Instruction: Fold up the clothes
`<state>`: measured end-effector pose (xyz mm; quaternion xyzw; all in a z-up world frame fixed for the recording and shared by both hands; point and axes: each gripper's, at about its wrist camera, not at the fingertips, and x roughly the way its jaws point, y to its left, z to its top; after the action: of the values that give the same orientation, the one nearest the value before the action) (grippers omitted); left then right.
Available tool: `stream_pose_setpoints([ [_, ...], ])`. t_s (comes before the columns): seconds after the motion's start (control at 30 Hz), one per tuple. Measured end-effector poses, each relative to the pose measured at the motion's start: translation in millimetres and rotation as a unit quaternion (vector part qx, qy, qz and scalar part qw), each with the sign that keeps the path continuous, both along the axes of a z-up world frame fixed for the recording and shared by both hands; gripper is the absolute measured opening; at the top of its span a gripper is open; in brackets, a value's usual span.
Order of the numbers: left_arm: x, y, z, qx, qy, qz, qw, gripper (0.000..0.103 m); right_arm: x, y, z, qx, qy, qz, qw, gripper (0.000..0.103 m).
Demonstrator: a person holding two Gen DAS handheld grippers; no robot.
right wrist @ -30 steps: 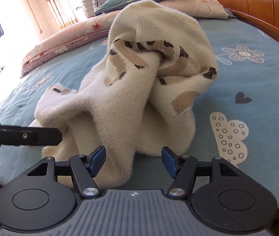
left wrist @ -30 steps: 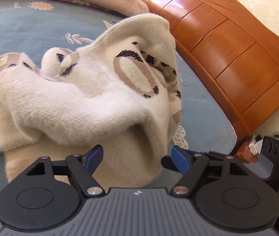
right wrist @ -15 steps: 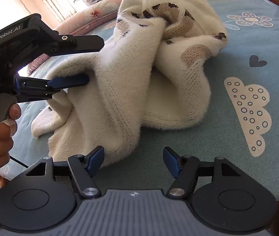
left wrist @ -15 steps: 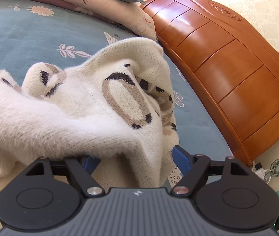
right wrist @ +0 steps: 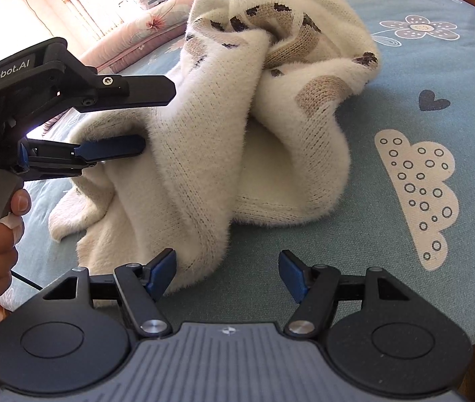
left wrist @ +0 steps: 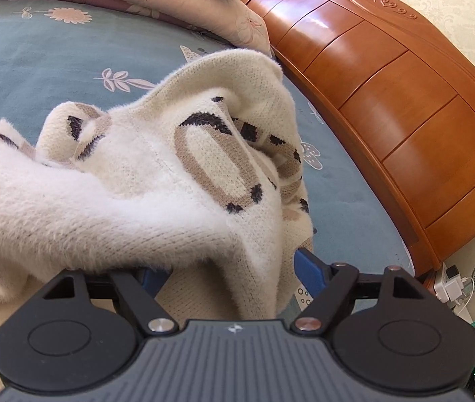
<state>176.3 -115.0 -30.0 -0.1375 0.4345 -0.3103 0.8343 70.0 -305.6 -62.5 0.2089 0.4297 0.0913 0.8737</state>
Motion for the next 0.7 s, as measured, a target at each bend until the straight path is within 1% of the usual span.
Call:
stream_pose_setpoints([
  [0.17,-1,8,-2,-0.027,-0.007,0.015,0.9995,0.078,-3,-3,0,0.002,0.001,-0.002,1.000,0.073],
  [0.27,3,15,2,-0.041,-0.016,0.033,0.9985,0.078,-4,-4,1,0.002,0.000,-0.003,1.000,0.074],
  [0.3,4,17,3,-0.048,-0.013,0.039,0.9980,0.078,-4,-4,1,0.003,0.000,-0.004,1.000,0.074],
  [0.4,3,11,2,-0.044,-0.009,0.032,0.9985,0.078,-3,-4,-1,0.002,0.003,-0.005,1.000,0.074],
  [0.5,2,-1,-3,-0.039,-0.017,0.027,0.9987,0.078,-2,-2,-3,0.003,0.005,-0.006,1.000,0.074],
  [0.6,6,-14,-9,-0.053,-0.005,0.012,0.9985,0.079,-2,0,-4,0.004,0.006,-0.006,1.000,0.074],
  [0.63,5,-17,-9,-0.055,-0.008,0.012,0.9984,0.079,-2,-1,-4,0.004,0.006,-0.006,1.000,0.074],
  [0.7,3,-21,-7,-0.040,-0.035,0.019,0.9984,0.075,-4,-3,-3,0.004,0.005,-0.007,1.000,0.074],
])
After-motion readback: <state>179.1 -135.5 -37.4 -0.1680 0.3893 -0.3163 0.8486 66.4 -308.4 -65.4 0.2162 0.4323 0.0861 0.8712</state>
